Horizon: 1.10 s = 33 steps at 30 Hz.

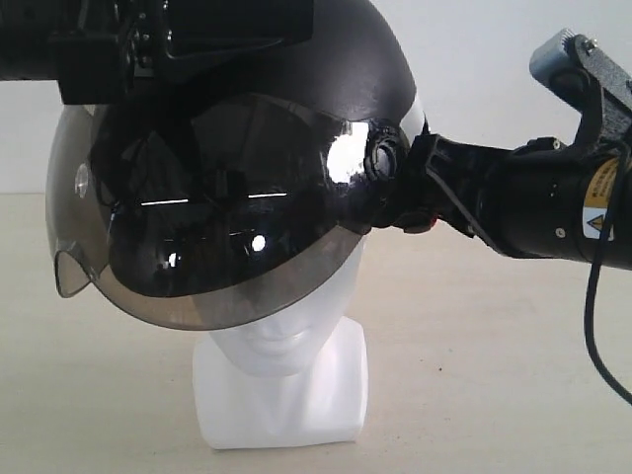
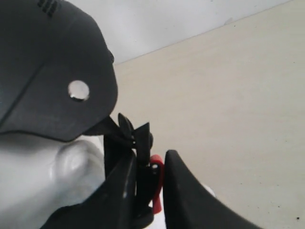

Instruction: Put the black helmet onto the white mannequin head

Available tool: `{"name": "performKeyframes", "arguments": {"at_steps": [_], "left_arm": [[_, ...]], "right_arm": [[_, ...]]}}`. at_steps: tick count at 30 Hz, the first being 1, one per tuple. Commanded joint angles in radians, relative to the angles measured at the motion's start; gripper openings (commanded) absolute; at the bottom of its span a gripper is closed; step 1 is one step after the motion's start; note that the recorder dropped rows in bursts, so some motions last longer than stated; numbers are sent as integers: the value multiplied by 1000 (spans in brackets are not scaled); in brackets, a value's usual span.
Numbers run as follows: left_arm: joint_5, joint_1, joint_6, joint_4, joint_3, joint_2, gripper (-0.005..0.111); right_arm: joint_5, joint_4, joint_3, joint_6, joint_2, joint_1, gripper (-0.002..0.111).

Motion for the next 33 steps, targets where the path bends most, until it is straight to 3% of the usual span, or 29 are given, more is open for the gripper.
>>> {"name": "performKeyframes", "arguments": {"at_steps": [1,33], "left_arm": [[9,-5,-31,28,15,-29,4],[-50,-5,-170,89,15,-45,4]], "right_arm": [[149,-24,16,-13,13,-7,0],[15,-38,-47,-75,58,-126,0]]}}
